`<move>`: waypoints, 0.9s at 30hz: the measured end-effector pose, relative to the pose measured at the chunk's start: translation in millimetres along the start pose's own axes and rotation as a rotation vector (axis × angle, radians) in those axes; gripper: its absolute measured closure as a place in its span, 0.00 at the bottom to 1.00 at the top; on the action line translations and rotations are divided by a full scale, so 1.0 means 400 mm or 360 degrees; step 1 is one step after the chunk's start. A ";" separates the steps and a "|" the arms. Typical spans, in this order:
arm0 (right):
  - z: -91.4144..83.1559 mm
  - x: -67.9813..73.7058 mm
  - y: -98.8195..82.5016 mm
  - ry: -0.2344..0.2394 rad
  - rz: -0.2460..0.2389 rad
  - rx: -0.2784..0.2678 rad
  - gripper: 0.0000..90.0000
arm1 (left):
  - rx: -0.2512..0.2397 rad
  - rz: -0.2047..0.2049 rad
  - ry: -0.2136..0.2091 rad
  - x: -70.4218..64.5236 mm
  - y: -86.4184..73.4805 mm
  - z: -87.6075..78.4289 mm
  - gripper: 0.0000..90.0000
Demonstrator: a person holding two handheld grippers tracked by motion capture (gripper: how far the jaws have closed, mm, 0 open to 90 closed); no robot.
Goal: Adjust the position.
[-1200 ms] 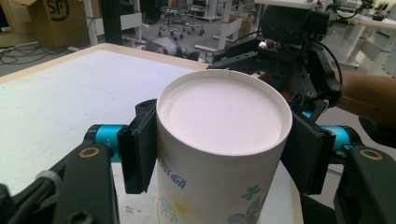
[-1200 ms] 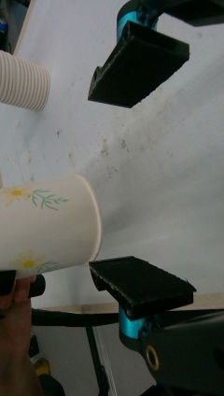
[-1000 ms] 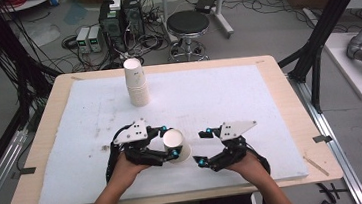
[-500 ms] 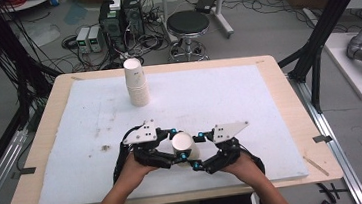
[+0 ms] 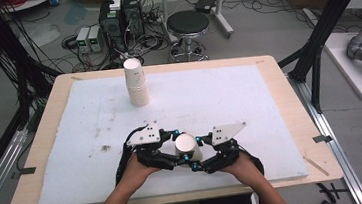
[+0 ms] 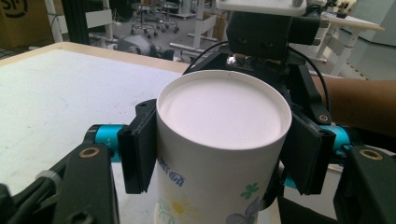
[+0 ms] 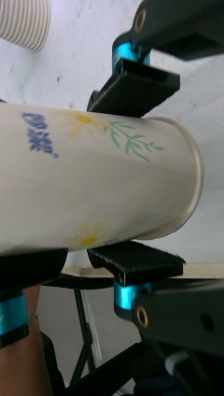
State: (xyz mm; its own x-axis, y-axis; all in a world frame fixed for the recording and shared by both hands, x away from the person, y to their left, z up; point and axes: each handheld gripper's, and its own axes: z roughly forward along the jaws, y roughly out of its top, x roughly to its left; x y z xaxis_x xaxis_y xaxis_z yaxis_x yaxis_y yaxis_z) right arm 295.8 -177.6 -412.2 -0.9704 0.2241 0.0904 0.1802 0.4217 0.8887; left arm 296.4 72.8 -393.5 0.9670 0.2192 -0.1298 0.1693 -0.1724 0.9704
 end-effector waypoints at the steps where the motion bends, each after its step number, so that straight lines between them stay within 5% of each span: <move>1: 0.000 0.000 0.000 0.0000 0.0000 0.0000 0.39 | 0.0002 0.0006 0.0004 -0.001 -0.001 0.001 0.39; 6: -0.003 0.001 0.001 -0.0003 -0.0017 0.0033 0.40 | 0.0037 0.0016 0.0082 -0.004 0.004 -0.002 0.20; 14: -0.007 0.003 0.006 -0.0023 -0.0057 0.0111 0.41 | 0.0106 0.0016 0.0061 0.000 0.024 -0.034 0.19; 18: -0.010 -0.002 0.014 -0.0045 -0.0092 0.0218 0.41 | 0.0148 0.0031 0.0056 0.002 0.035 -0.049 0.19; 27: 0.002 -0.011 0.024 -0.0034 -0.0132 0.0386 0.41 | 0.0325 0.0072 0.0042 0.005 0.040 -0.054 0.19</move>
State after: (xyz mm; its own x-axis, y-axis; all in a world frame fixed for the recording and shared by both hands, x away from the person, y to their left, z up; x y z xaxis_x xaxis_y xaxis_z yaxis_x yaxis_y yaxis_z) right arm 302.0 -173.8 -404.4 -0.9802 0.1977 0.0099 0.1362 0.6372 0.7586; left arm 297.0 91.2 -373.7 0.9697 0.2314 -0.0789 0.1633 -0.3730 0.9133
